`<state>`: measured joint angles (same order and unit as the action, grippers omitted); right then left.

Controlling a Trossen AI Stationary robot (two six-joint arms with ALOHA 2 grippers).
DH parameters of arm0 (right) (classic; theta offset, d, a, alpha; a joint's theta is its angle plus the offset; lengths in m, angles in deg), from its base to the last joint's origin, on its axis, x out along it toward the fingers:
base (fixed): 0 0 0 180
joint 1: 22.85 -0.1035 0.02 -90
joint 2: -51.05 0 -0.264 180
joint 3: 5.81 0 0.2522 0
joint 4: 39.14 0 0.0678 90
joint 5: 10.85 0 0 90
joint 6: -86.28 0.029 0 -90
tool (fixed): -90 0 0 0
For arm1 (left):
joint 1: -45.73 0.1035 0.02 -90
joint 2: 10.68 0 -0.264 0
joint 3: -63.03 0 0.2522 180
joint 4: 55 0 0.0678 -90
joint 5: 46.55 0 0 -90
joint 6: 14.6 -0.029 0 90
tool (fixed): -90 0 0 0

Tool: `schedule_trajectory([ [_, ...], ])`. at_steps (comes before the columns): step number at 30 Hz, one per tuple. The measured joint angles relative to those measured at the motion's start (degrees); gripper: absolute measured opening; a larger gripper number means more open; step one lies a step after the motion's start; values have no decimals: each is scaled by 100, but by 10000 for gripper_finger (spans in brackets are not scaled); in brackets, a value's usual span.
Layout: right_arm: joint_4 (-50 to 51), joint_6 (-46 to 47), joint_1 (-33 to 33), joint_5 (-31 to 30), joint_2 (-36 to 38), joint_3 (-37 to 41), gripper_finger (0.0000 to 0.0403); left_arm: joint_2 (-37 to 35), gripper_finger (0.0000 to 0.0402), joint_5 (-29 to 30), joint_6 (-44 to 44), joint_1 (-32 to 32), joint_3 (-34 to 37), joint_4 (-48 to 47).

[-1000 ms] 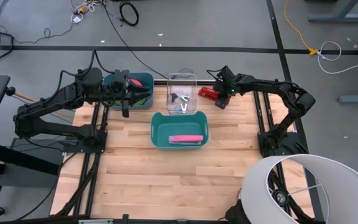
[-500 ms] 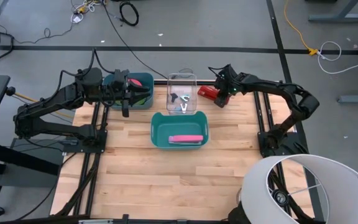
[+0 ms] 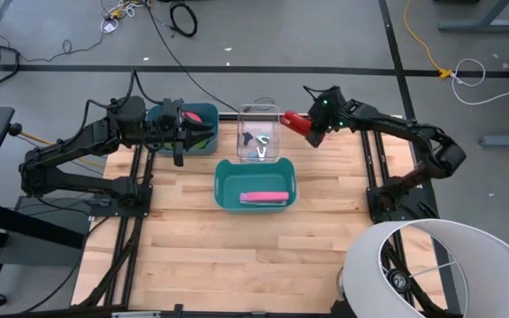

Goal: Pick and place Stapler, Stapler remover, tape
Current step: Put the red stapler into the green bin

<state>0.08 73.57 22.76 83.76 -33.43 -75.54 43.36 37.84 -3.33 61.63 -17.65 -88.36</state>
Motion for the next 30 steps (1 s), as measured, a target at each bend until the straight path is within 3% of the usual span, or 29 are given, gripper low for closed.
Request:
schedule_trajectory([
  [8,-88,47,-5,503,546,-7,135,0,94,1,0,0,0,2],
  [30,627,-40,-5,230,318,-9,117,0,94,-3,9,-1,0,2],
])
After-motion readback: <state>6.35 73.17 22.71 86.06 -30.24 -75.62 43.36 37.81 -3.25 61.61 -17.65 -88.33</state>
